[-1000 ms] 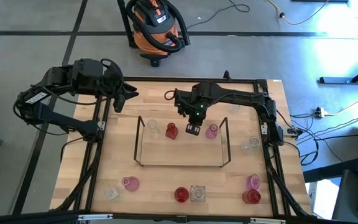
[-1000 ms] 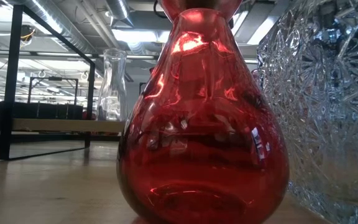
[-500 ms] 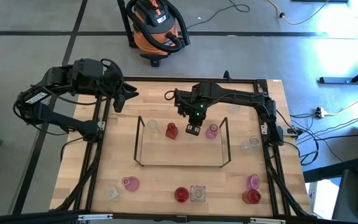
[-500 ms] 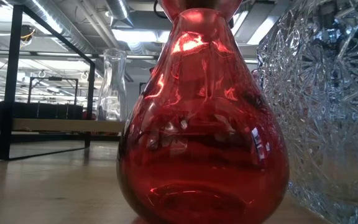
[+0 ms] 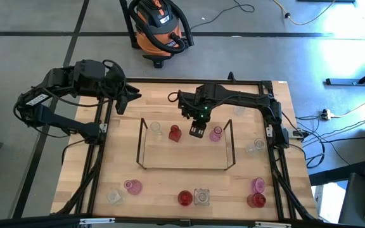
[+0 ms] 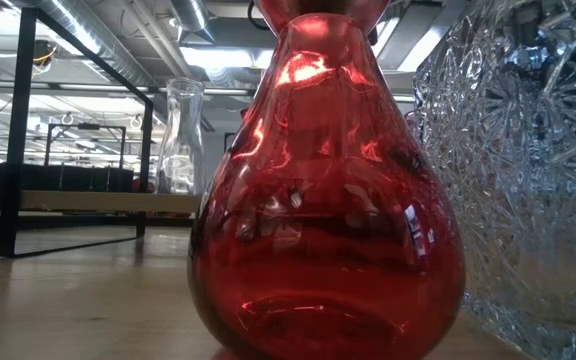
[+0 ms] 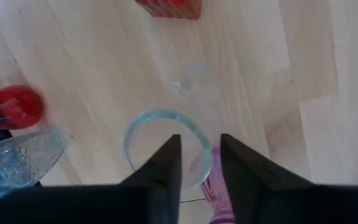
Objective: Sort vases onto shelf
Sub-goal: Put the transparent flower vase on the shelf
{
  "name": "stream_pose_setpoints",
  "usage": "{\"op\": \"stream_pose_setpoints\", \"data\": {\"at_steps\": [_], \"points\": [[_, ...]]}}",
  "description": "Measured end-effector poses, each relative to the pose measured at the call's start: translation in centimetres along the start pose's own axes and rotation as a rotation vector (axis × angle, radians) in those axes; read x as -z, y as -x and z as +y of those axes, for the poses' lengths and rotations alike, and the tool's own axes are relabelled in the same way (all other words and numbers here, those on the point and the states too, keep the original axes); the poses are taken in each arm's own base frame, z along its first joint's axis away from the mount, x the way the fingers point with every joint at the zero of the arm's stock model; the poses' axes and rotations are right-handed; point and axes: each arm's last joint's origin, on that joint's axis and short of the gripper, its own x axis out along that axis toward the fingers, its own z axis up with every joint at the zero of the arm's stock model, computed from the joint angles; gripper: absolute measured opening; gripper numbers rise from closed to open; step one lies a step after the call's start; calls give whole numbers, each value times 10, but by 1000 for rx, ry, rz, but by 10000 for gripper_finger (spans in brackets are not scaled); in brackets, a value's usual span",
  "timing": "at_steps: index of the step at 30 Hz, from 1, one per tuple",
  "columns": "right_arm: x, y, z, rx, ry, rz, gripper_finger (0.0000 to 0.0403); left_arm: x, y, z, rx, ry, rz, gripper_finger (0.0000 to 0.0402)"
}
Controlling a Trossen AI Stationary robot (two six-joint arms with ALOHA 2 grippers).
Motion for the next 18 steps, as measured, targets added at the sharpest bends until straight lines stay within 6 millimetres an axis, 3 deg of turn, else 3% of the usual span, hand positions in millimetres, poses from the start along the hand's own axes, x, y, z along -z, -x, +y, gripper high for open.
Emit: {"op": "stream_pose_setpoints", "data": {"at_steps": [5, 11, 18], "points": [[0, 0, 0, 4, -5, 0, 142, 0, 0, 0, 0, 0, 0, 114], [3, 8, -1, 7, -10, 8, 144, 0, 0, 0, 0, 0, 0, 114], [3, 43, -1, 29, -19, -132, 141, 0, 0, 0, -1, 0, 1, 114]]}}
